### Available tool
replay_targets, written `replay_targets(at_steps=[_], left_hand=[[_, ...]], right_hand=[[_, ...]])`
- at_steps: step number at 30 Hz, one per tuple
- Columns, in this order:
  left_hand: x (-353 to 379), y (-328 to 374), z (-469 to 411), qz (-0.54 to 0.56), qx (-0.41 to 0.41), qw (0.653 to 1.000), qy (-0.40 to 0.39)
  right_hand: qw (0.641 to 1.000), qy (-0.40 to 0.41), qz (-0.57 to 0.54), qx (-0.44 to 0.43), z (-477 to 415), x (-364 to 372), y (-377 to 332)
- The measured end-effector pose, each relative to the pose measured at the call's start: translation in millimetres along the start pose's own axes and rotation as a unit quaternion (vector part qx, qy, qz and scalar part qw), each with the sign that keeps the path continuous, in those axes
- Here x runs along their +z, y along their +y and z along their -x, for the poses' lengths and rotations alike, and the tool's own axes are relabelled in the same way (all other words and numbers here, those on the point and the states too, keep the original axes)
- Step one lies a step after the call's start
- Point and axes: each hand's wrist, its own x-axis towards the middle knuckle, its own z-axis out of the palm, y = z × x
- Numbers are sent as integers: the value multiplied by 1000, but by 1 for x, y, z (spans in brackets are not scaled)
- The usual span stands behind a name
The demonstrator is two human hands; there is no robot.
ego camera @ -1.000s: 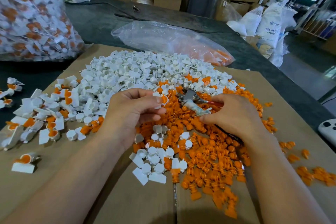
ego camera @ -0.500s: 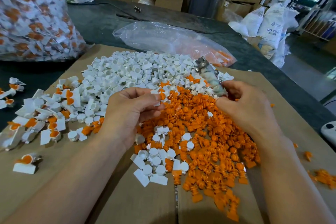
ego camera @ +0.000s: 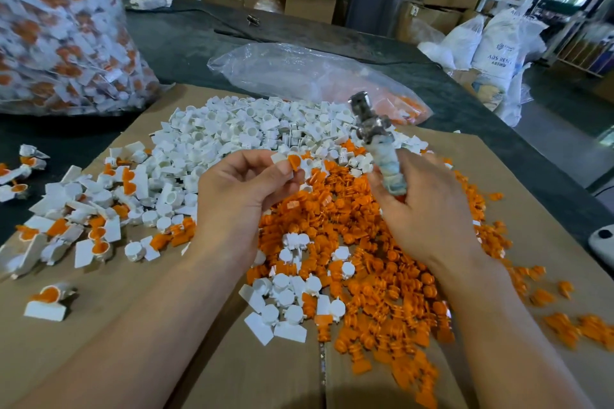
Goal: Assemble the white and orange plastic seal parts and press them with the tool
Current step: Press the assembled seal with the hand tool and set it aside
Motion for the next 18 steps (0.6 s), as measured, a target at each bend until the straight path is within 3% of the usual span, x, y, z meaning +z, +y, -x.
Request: replay_targets(at_steps=[8, 18], left_hand=[[4, -3, 1, 10, 55, 998, 3], [8, -1, 1, 20, 65, 997, 37]], right_hand=[[994, -105, -10, 5, 4, 16, -9], [992, -124, -9, -22, 7, 23, -19]])
